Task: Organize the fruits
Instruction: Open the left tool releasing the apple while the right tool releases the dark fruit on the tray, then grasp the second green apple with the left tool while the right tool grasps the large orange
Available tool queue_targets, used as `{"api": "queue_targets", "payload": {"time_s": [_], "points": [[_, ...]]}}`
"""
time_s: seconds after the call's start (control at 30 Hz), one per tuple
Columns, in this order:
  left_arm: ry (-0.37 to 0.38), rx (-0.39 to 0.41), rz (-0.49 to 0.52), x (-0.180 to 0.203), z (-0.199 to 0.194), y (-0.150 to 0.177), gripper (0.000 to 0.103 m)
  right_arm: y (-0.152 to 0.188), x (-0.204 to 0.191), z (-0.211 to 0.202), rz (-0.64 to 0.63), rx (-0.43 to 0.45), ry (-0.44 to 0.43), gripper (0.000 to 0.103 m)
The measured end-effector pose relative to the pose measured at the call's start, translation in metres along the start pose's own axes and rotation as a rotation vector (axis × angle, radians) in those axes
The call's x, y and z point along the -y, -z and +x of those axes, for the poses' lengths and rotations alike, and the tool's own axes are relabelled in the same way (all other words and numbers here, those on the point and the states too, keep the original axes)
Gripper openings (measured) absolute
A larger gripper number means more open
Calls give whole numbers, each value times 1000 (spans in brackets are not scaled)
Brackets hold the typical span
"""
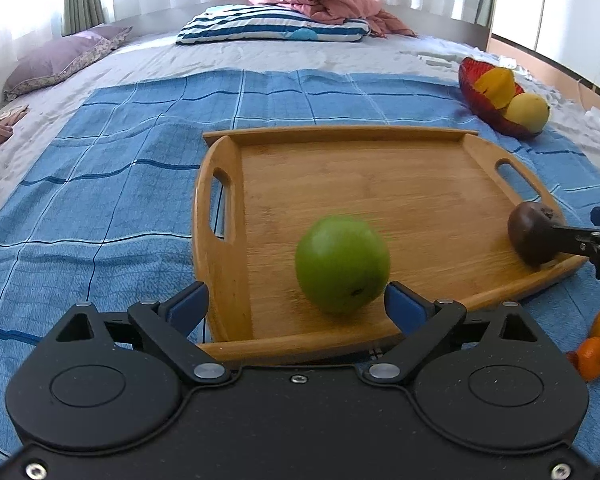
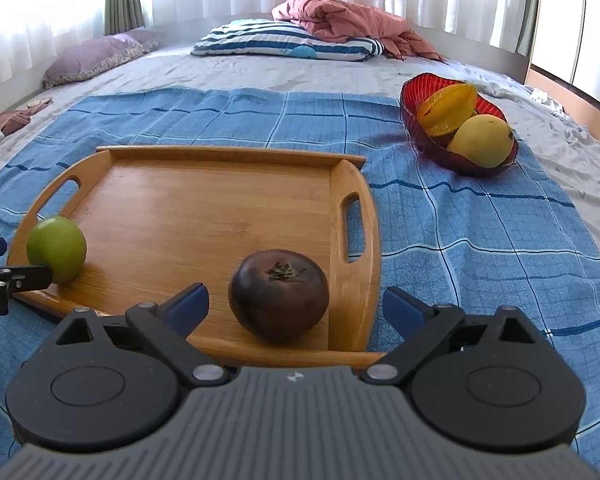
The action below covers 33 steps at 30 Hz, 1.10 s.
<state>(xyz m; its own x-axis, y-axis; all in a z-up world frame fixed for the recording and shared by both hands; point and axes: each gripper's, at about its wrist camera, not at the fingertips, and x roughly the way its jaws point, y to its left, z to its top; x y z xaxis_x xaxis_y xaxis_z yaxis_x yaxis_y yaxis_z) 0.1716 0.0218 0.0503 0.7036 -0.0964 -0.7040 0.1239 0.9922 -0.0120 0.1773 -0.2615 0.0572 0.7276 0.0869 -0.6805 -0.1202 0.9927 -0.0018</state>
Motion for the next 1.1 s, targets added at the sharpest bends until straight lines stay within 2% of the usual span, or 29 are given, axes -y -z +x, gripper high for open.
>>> {"api": "queue_targets", "payload": {"time_s": [0.23, 0.57, 0.87, 1.1], "points": [[29, 55, 12, 4, -23, 11, 97, 9, 1, -14, 3, 61, 3, 102], [67, 152, 11, 4, -62, 39, 101, 44, 2, -45, -9, 186, 6, 103], [76, 231, -8, 0, -87, 71, 103, 80, 8, -59, 28, 245, 69, 103], [56, 260, -24, -7, -96, 95, 103, 103, 4, -71, -31, 322, 164, 103]]}}
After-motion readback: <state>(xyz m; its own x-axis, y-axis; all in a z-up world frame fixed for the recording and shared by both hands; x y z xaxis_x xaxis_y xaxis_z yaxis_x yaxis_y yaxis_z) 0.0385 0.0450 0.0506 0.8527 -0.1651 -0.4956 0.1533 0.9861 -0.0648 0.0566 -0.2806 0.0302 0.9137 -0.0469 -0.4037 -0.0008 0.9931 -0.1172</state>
